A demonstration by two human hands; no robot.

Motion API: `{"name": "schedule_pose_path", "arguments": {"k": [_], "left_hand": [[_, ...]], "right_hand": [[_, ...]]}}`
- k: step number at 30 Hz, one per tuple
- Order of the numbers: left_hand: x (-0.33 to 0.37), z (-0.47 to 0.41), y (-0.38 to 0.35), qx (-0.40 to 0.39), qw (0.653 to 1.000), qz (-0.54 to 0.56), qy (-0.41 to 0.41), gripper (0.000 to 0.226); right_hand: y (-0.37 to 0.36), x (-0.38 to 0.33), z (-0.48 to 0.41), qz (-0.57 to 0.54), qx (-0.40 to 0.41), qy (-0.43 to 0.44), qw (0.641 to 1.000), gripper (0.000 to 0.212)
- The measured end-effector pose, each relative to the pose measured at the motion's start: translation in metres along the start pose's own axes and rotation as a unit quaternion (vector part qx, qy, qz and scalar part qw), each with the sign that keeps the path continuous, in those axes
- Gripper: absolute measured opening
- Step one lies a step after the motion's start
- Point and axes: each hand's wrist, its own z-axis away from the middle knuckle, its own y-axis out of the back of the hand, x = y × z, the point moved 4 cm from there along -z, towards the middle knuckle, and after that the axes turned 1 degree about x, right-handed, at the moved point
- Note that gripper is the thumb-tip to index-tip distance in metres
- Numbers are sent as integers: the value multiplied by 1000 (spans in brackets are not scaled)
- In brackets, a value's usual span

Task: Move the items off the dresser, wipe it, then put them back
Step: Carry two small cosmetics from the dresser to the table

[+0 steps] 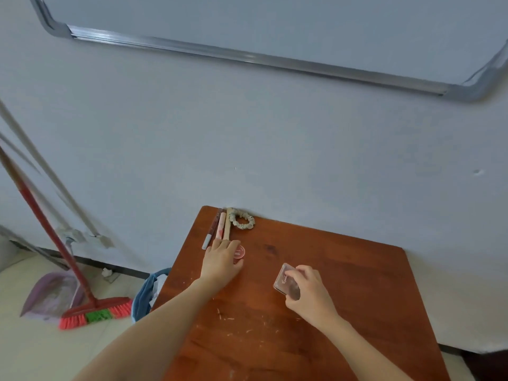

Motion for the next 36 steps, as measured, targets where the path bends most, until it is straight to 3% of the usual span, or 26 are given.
{"name": "schedule_pose_path", "arguments": {"k": [5,10,20,24,27,32,36], "left_hand": [[5,-35,-6,46,994,-52,-89,41],[5,-48,-16,76,987,-77,-123,43],[-14,-46,-28,79,992,-65,-69,40],[-16,-37,-27,92,994,-43,-46,55],[-26,-17,-30,100,993,-54,-14,48],[-43,1,-33,51,992,-88,78,61],[-44,7,-36,34,991,-90,89,62]], "right_hand": [[3,-4,-22,14,4,-11,1000,49],[-5,-5,-39,20,-8,-13,1000,50],[-16,-13,-84,27,-7,-7,1000,49],[-18,-19,-111,50,-7,6,999,48],[-18,-21,-131,63,-11,11,998,48],[-20,-23,-154,53,-25,-4,998,49],[-24,-22,-162,49,-34,-9,998,47]]}}
